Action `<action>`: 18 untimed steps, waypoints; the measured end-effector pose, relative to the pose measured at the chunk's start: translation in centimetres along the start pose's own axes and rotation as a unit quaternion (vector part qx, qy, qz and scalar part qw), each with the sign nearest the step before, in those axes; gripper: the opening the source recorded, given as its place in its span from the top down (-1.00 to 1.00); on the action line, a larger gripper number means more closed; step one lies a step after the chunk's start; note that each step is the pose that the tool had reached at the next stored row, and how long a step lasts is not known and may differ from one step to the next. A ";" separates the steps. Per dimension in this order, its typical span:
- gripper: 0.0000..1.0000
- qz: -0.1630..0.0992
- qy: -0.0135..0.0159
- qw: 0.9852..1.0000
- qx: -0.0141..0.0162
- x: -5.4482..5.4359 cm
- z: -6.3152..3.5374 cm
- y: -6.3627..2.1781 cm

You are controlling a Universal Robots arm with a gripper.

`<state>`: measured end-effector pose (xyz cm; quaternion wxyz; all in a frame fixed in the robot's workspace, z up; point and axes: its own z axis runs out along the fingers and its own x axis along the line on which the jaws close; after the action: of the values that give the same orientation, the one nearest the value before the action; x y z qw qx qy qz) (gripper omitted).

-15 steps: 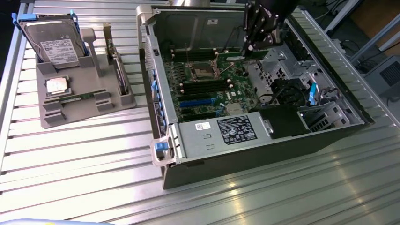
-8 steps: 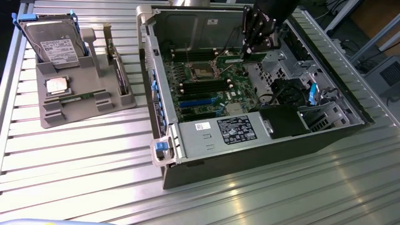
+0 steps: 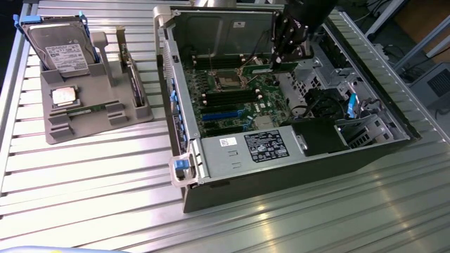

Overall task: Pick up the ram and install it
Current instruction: 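Insert the ram into the slot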

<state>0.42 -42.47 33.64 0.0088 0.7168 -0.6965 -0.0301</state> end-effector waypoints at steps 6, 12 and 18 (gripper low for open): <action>0.74 0.000 0.000 1.000 0.000 0.0 0.61 -0.03; 0.74 0.000 0.000 1.000 0.000 0.0 1.10 -0.06; 0.74 0.000 0.000 1.000 0.000 0.1 1.67 -0.09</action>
<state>0.42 -42.47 31.96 0.0088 0.7168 -0.6965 -0.0301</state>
